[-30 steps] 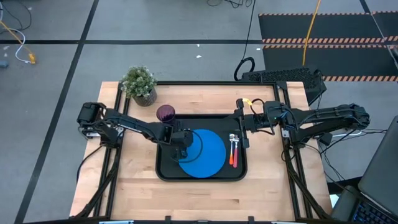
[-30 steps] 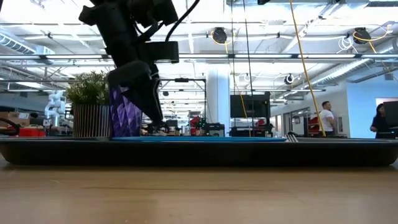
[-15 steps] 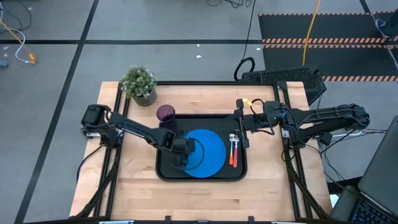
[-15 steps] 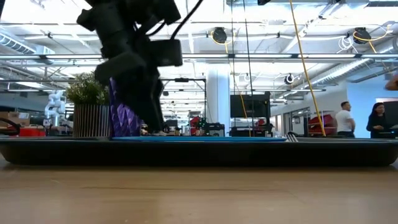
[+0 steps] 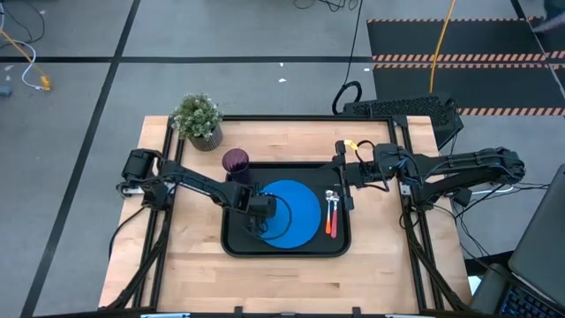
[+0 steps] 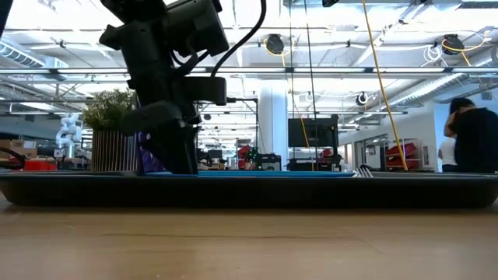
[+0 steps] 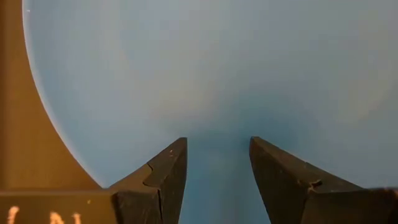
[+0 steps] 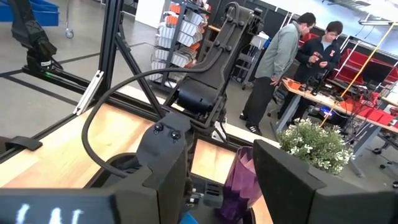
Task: Pick and place plate/cup/fork/spoon on tray
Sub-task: Adjust the blue plate on the black tray
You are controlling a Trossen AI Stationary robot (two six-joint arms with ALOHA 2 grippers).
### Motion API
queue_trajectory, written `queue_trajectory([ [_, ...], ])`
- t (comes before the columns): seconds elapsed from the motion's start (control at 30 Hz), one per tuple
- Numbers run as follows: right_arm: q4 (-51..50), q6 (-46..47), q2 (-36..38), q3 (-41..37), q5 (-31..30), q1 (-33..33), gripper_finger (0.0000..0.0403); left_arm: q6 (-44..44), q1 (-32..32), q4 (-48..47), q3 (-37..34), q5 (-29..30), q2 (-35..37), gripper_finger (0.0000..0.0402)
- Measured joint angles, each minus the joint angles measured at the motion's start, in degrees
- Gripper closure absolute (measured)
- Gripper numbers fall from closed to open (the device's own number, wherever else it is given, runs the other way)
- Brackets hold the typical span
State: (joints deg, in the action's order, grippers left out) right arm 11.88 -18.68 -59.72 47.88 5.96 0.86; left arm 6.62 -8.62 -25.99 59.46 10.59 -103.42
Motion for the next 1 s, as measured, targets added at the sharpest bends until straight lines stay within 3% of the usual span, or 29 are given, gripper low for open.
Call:
queue_trajectory([
  [0.27,-0.2,0.0,0.0,0.0,0.0,0.0,0.0227,1.6,0.1,-5.0,0.1,0.2,0.2,0.0224],
  [1.0,-0.2,0.0,0.0,0.0,0.0,0.0,0.0227,1.8,0.0,-6.3,0.0,2.6,0.2,0.0224],
])
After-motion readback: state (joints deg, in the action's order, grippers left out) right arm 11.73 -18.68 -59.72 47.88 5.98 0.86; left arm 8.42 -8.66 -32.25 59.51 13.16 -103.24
